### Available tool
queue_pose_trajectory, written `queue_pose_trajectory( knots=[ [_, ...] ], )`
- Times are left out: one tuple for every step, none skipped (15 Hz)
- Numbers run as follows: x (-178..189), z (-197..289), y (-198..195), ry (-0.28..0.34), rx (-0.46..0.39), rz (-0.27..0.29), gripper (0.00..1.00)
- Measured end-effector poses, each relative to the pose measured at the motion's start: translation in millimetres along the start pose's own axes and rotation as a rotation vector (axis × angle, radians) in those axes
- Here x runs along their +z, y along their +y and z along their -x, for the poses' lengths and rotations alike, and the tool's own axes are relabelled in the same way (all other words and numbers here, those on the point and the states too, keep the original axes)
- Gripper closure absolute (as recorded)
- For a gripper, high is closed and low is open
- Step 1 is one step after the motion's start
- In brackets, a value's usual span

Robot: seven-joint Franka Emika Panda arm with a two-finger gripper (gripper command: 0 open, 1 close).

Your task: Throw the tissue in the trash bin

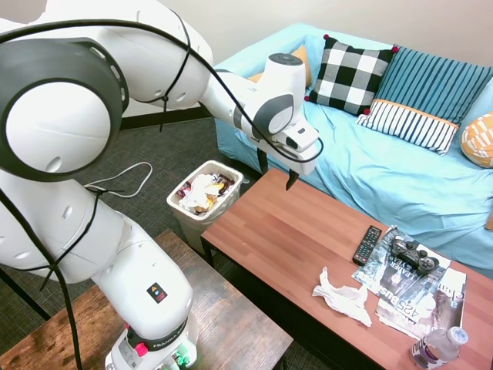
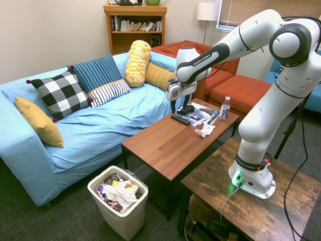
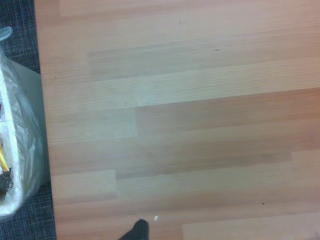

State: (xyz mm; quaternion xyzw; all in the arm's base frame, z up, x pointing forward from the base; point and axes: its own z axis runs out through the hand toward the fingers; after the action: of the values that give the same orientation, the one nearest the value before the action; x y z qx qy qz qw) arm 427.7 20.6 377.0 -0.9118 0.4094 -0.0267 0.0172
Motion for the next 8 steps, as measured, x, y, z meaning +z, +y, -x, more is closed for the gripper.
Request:
queue_pose_trajectory(
  knots=[
    [0, -1, -1, 0.000, 0.000, -0.001, 0.00],
    [0, -2, -2, 0.001, 0.005, -0.003, 0.00],
    [1, -5, -4, 0.007, 0.021, -0.011, 0.00],
    [1, -14, -5, 0.012, 0.055, -0.018, 0.00],
    [2, -26, -6, 0.013, 0.094, -0.021, 0.00],
    [3, -41, -4, 0.010, 0.134, -0.022, 0.00],
    [6, -56, 0, 0.007, 0.178, -0.019, 0.00],
    [13, -69, 6, 0.009, 0.224, -0.008, 0.00]
  ],
)
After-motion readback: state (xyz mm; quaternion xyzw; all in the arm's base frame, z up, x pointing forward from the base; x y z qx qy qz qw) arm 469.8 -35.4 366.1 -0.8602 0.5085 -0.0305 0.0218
